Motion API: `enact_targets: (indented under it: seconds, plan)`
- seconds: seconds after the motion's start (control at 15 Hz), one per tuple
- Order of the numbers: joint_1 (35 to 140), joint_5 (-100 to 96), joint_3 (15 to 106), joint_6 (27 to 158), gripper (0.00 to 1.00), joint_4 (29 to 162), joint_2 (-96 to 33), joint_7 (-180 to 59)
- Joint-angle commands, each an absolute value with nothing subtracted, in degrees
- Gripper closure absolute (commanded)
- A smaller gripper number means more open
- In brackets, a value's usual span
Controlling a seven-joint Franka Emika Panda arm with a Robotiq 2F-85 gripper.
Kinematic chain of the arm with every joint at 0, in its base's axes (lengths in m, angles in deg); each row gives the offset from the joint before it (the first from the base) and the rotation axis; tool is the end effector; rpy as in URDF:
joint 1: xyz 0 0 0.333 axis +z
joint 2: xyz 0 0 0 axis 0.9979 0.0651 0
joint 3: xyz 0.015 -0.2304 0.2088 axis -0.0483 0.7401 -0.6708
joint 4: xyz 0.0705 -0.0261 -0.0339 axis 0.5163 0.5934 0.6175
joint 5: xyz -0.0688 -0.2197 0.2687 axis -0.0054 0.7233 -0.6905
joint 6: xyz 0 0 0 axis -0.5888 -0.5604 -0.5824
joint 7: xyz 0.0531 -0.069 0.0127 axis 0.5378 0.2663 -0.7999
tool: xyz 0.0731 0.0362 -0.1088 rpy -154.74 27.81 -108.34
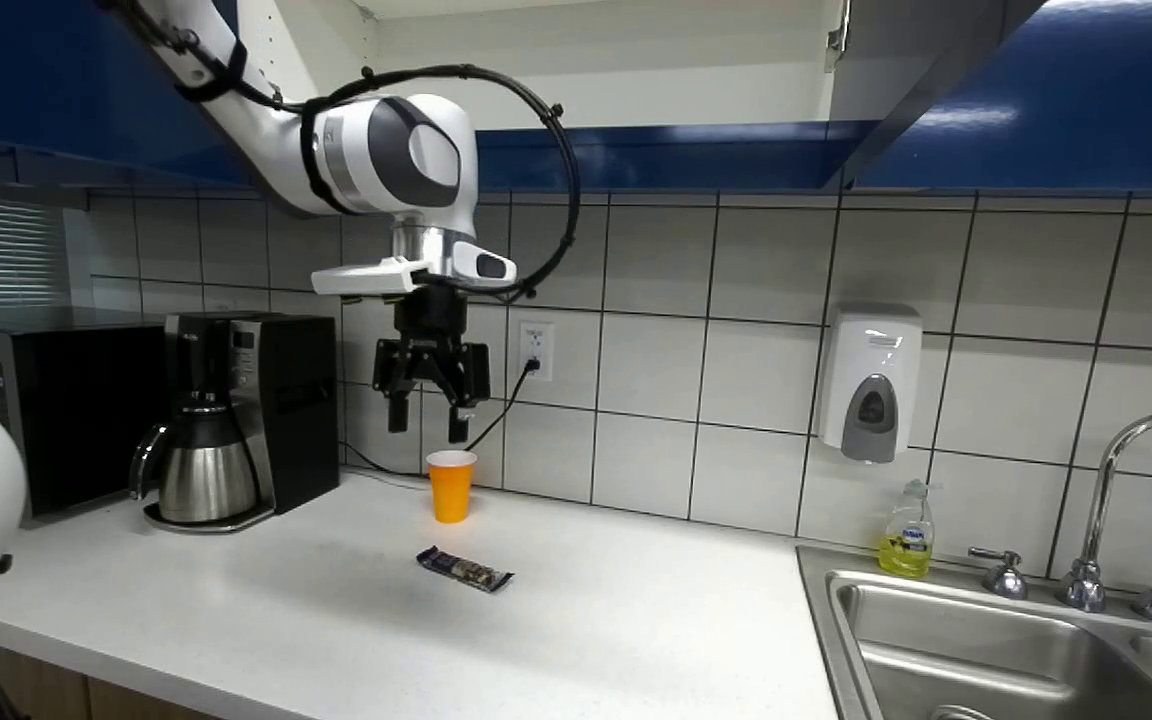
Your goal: Shift the chocolate bar to the open cupboard
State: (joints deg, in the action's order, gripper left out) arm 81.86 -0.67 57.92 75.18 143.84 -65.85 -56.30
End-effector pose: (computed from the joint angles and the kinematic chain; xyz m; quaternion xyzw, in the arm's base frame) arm 0.3873 -0.0466 0.3924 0.9926 -0.1075 -0.0491 0.0296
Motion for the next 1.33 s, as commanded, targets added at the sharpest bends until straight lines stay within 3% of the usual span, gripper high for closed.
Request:
enact_targets:
  seconds: [0.0, 0.6, 1.27]
  plan:
    - [81.5, -1.2, 58.2, 81.0, 0.0, 143.4, -60.0, -54.1]
    - [82.8, -0.8, 58.3, 94.3, 0.0, 139.9, -43.1, -54.0]
    - [86.7, -0.7, 58.8, 98.2, 0.0, 126.7, -25.8, -53.6]
